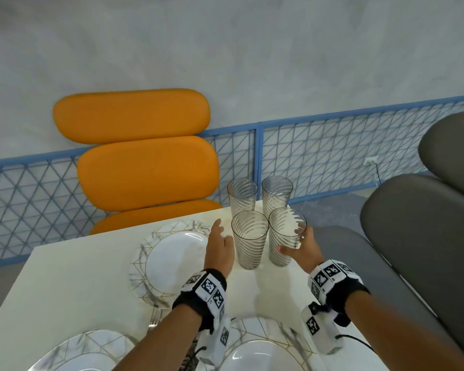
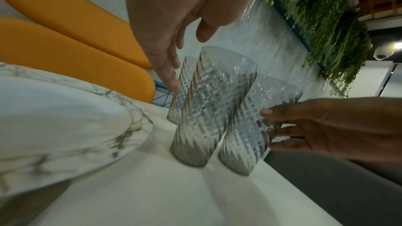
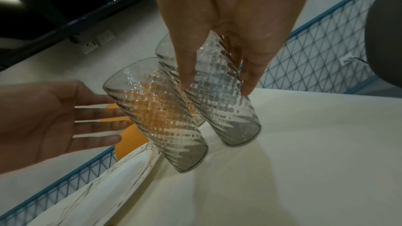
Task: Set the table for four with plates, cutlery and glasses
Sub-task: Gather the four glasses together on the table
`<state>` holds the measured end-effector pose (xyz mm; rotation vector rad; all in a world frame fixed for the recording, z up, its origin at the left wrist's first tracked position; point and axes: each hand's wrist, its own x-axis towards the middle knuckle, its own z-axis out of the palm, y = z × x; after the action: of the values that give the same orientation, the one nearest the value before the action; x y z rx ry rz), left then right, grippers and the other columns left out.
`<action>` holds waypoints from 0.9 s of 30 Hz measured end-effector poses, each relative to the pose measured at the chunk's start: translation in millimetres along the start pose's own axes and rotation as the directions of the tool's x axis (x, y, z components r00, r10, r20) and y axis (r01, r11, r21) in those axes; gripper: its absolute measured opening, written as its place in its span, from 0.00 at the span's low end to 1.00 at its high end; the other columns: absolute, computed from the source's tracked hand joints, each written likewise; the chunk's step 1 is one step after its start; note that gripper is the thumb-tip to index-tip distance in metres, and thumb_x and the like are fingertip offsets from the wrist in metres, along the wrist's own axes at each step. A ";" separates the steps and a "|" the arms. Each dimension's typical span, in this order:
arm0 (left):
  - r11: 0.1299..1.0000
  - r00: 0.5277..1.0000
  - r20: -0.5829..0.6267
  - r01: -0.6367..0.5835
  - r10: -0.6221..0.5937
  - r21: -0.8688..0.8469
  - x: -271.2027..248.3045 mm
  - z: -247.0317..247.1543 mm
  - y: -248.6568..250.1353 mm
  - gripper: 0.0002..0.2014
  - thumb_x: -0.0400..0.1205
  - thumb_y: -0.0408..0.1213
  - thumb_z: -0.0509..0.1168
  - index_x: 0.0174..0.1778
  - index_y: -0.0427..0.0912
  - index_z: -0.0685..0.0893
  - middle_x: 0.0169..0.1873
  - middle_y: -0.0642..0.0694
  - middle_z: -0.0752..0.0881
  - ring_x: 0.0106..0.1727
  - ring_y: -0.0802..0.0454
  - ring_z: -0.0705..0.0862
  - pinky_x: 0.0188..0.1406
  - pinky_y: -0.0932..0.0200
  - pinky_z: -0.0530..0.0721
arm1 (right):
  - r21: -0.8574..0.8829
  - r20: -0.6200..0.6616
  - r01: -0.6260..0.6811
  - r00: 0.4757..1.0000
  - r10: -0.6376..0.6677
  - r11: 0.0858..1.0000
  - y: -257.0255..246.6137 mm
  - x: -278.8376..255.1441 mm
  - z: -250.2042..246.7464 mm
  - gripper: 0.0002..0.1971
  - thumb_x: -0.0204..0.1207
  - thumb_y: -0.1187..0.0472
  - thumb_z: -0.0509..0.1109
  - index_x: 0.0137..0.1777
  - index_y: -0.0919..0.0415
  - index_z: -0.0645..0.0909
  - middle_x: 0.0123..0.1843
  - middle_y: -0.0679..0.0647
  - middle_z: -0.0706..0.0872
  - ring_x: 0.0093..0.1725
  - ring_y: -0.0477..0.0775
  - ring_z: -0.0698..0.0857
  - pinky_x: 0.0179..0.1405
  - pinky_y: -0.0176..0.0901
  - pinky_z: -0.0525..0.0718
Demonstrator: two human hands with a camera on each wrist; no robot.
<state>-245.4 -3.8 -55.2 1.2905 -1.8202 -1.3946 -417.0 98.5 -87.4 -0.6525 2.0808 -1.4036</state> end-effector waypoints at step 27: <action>0.999 0.999 0.038 -0.028 0.026 0.046 42.9 23.5 2.0 0.48 0.68 0.37 0.78 0.78 0.41 0.56 0.74 0.40 0.71 0.73 0.42 0.72 0.67 0.58 0.70 | -0.042 0.010 -0.016 1.000 0.017 0.999 -17.0 42.1 12.3 0.42 0.66 0.70 0.78 0.77 0.62 0.59 0.72 0.60 0.74 0.69 0.65 0.76 0.72 0.59 0.73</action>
<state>-283.7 -31.6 -67.9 1.2660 -1.8982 -1.3790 -438.2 56.8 -82.3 -0.6567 2.1079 -1.3474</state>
